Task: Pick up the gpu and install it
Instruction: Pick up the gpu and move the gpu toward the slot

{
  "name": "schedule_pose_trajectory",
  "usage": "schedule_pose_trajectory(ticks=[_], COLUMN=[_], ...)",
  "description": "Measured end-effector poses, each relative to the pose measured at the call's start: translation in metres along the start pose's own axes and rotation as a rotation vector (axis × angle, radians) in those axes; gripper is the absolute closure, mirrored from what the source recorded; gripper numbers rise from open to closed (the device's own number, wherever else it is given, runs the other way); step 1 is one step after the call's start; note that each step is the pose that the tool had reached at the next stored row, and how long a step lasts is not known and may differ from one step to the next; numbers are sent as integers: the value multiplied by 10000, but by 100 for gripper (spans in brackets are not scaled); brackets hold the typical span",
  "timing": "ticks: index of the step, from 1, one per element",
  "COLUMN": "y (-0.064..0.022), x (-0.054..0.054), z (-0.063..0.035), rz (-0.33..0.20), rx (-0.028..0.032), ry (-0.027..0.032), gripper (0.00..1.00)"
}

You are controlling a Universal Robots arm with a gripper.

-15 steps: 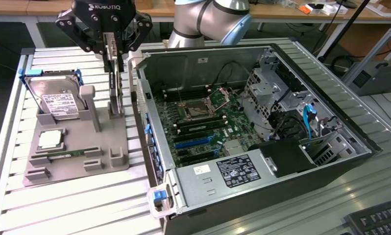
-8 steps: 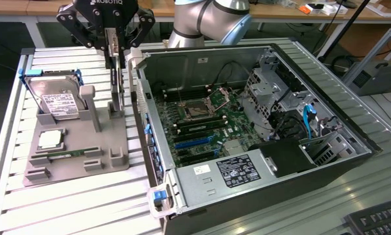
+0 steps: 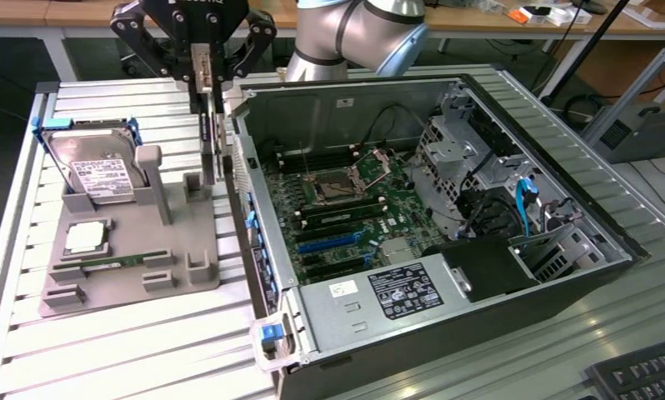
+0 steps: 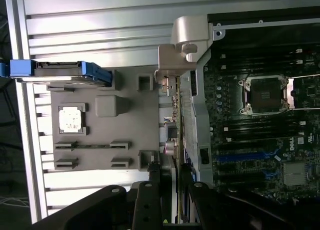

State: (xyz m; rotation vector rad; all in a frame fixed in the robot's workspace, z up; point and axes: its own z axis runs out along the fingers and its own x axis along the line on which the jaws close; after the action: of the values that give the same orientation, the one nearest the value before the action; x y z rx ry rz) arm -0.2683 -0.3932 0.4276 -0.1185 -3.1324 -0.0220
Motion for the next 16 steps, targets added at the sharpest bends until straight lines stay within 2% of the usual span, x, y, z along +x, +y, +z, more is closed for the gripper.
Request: schedule_pose_trajectory(ticks=[13, 16], y=[18, 20], x=[-371, -478], z=[-12, -12], rz=[5, 6], rx=[26, 33], ry=[344, 460], gripper=[73, 73])
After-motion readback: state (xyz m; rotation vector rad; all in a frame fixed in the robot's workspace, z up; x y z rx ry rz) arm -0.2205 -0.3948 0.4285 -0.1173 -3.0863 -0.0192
